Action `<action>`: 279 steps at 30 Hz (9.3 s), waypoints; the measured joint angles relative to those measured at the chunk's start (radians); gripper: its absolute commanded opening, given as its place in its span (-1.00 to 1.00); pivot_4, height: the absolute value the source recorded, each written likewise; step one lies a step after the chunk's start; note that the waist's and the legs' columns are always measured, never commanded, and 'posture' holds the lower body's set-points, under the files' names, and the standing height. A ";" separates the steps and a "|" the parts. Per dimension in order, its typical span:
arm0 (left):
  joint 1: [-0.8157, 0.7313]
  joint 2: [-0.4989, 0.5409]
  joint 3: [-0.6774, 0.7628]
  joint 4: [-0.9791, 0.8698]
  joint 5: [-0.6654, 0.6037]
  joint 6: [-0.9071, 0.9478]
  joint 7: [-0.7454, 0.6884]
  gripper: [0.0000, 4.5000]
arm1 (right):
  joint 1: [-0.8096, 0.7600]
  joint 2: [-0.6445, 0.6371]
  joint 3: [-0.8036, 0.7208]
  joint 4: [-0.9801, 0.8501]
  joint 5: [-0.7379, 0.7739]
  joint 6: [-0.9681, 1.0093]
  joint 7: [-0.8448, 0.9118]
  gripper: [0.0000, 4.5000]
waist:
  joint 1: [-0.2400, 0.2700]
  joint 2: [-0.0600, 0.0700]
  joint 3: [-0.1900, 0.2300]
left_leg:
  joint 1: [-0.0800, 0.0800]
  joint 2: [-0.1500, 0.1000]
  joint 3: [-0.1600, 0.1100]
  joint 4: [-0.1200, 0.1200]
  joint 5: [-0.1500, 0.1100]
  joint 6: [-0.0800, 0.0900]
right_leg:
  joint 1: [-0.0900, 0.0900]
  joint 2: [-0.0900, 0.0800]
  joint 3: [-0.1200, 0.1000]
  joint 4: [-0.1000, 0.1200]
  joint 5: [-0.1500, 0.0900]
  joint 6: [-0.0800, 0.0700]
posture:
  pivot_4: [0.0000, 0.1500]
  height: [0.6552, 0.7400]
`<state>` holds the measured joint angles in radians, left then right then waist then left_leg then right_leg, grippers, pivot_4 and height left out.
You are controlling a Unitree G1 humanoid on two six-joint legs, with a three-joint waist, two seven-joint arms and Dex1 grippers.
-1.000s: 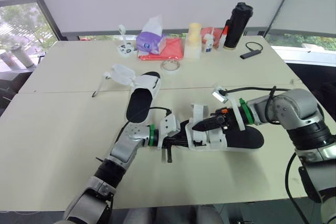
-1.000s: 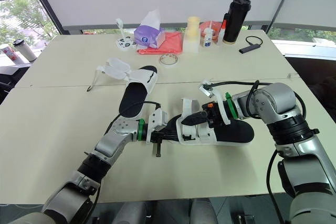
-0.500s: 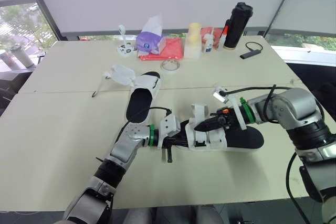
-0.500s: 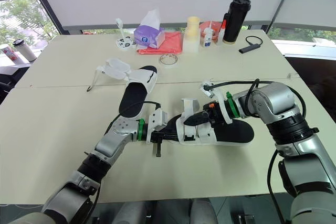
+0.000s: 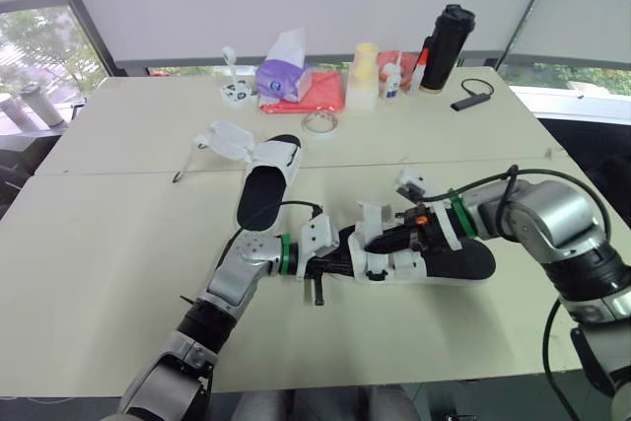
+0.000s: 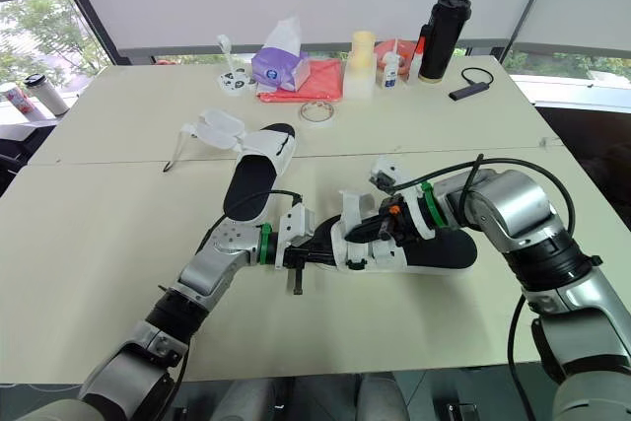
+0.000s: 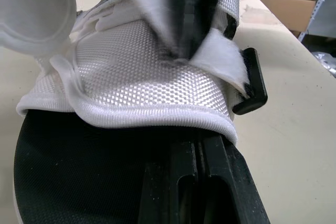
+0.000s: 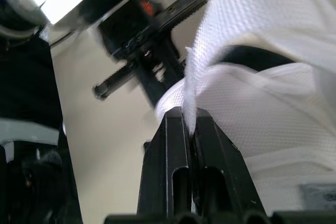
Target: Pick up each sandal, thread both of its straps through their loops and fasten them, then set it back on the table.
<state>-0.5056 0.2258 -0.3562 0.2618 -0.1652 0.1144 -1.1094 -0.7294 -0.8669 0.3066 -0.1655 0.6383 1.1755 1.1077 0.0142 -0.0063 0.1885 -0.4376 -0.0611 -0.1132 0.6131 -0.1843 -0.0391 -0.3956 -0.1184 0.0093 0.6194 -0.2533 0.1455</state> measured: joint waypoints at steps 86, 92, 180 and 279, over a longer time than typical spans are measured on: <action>0.012 0.016 -0.001 -0.018 0.002 0.013 0.006 -1.00 | 0.584 0.216 -0.416 -0.427 0.283 0.099 -0.558 0.99 | -0.002 0.002 -0.004 | -0.002 0.002 0.000 0.002 0.000 0.000 | -0.002 0.002 0.000 0.000 0.000 -0.003 | 1.00 1.00; 0.011 0.010 -0.001 -0.017 0.002 0.012 0.008 -1.00 | 0.574 0.198 -0.411 -0.427 0.291 0.101 -0.561 0.99 | -0.002 0.002 -0.004 | -0.002 0.002 0.000 0.002 0.000 0.000 | -0.002 0.002 0.000 0.000 0.000 -0.003 | 1.00 1.00; 0.015 0.000 -0.009 -0.022 0.002 0.010 0.019 -1.00 | 0.264 -0.071 -0.362 -0.234 0.317 -0.068 -0.243 -1.00 | 0.001 0.001 -0.004 | -0.003 0.002 -0.001 0.001 0.000 0.001 | -0.001 0.000 -0.002 -0.003 0.001 -0.003 | 1.00 1.00; 0.031 0.001 -0.011 -0.046 0.002 0.023 0.048 -1.00 | 0.233 0.210 -0.403 -0.070 0.484 0.102 -0.678 0.53 | -0.003 0.002 -0.005 | -0.002 0.001 -0.001 0.002 0.000 0.001 | -0.002 0.001 -0.002 0.005 0.002 -0.001 | 1.00 1.00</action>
<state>-0.4742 0.2271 -0.3675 0.2160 -0.1637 0.1377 -1.0618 -0.4962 -0.6572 -0.0963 -0.2355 1.1222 1.2774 0.4301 0.0107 -0.0042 0.1833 -0.4392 -0.0598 -0.1143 0.6152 -0.1840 -0.0384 -0.3977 -0.1169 0.0077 0.6239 -0.2515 0.1447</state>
